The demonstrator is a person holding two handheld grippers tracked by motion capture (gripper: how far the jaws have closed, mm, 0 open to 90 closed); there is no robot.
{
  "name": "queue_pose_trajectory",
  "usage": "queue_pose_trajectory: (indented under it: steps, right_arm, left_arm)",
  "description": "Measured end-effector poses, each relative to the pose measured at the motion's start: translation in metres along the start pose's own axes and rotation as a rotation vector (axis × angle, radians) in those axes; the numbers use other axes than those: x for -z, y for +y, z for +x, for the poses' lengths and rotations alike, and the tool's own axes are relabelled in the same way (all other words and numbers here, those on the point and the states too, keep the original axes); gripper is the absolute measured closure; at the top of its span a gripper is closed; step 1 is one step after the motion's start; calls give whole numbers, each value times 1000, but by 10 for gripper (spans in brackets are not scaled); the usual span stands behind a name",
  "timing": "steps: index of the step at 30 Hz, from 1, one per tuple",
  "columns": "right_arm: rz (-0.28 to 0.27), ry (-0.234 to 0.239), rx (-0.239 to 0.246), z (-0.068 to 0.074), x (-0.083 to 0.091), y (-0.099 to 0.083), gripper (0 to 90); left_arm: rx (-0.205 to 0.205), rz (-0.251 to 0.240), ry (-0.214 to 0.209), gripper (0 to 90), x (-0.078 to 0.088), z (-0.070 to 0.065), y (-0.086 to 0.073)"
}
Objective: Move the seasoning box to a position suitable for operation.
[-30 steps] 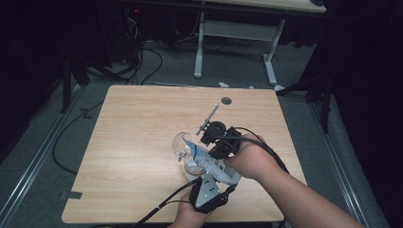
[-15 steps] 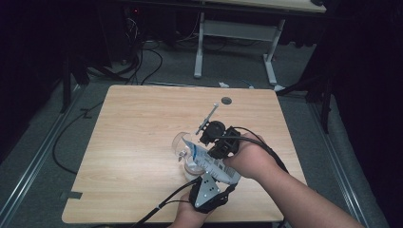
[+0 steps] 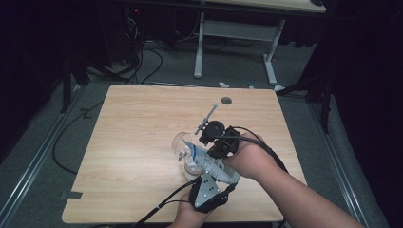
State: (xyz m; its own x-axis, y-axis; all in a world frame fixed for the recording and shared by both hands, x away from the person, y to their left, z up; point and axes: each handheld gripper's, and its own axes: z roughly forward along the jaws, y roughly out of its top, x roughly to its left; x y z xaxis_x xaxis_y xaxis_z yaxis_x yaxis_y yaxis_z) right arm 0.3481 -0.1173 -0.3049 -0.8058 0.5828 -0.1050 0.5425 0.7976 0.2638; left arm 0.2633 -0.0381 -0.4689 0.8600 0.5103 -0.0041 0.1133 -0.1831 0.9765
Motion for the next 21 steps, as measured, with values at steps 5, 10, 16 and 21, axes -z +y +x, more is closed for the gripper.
queue_pose_trajectory:
  steps: [5, 10, 16, 21]
  right_arm:
    - [-1, 1, 2, 0, 0, 1, 900]
    - [3, -3, 7, 0, 0, 1, 900]
    - [3, -3, 8, 0, 1, 1, 900]
    - [4, -3, 7, 1, 1, 1, 900]
  left_arm:
    - [2, -3, 0, 618, 0, 0, 0]
    - [2, -3, 0, 618, 0, 0, 0]
    - [2, -4, 1, 618, 0, 0, 1]
    - [3, -4, 0, 617, 1, 0, 1]
